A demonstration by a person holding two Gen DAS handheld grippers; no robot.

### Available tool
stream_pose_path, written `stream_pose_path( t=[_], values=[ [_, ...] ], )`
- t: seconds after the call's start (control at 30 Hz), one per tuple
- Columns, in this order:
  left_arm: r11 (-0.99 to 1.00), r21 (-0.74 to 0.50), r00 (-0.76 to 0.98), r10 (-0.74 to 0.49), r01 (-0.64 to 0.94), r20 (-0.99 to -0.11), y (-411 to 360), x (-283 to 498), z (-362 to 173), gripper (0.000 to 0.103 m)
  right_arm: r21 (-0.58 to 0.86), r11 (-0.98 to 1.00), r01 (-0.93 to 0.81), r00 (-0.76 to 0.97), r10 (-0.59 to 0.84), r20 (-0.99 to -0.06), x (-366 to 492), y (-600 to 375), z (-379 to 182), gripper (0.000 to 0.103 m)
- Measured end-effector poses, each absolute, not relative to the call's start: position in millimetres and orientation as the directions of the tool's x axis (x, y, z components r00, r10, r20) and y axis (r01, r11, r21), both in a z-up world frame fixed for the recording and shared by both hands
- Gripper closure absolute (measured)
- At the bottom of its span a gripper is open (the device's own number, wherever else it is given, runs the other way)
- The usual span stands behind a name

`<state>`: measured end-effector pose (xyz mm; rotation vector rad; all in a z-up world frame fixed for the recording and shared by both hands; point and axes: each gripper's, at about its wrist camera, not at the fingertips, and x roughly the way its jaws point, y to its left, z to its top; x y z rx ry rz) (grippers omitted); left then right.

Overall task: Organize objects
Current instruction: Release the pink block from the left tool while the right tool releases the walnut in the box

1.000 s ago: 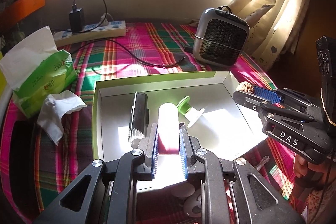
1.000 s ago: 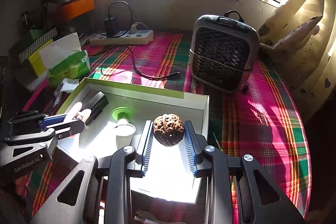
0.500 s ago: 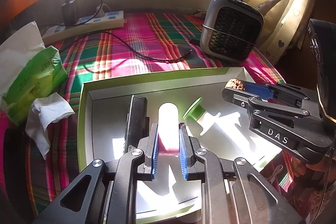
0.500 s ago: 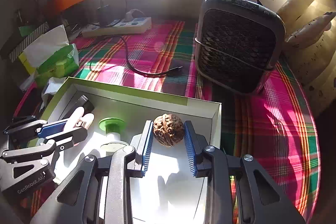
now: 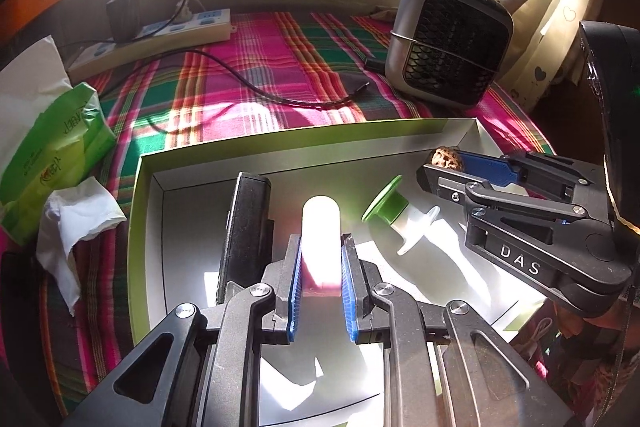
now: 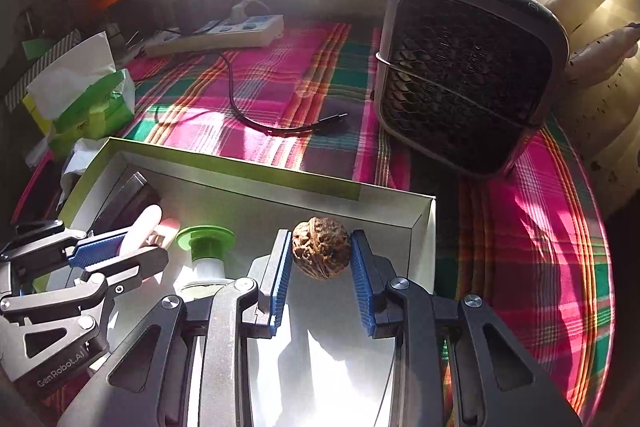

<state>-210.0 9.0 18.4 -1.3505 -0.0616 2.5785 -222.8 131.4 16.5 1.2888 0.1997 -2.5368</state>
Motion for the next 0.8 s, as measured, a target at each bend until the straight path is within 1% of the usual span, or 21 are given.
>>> stream_pose_path(
  t=[0.43,0.5,0.57,0.7,0.8],
  values=[
    [-0.972,-0.146,-0.549,0.224,-0.182,-0.805,8.9,-211.2,18.9,0.087,-0.007,-0.949,0.315,-0.565,-0.182,-0.805,-224.5,129.8,13.9,0.072],
    [-0.972,-0.144,-0.549,0.224,-0.186,-0.805,9.5,-211.7,18.6,0.085,-0.007,-0.949,0.315,-0.567,-0.183,-0.803,-224.7,129.6,13.6,0.072],
    [-0.971,-0.143,-0.550,0.226,-0.189,-0.804,10.4,-211.9,18.6,0.081,-0.006,-0.949,0.314,-0.567,-0.183,-0.803,-225.7,129.5,13.3,0.072],
    [-0.972,-0.138,-0.552,0.223,-0.192,-0.803,11.4,-211.8,18.5,0.074,-0.008,-0.952,0.307,-0.571,-0.178,-0.801,-226.7,129.7,12.5,0.072],
    [-0.973,-0.135,-0.553,0.217,-0.186,-0.804,10.6,-211.2,18.7,0.071,-0.009,-0.952,0.305,-0.575,-0.177,-0.799,-226.3,129.8,12.8,0.067]
  ],
)
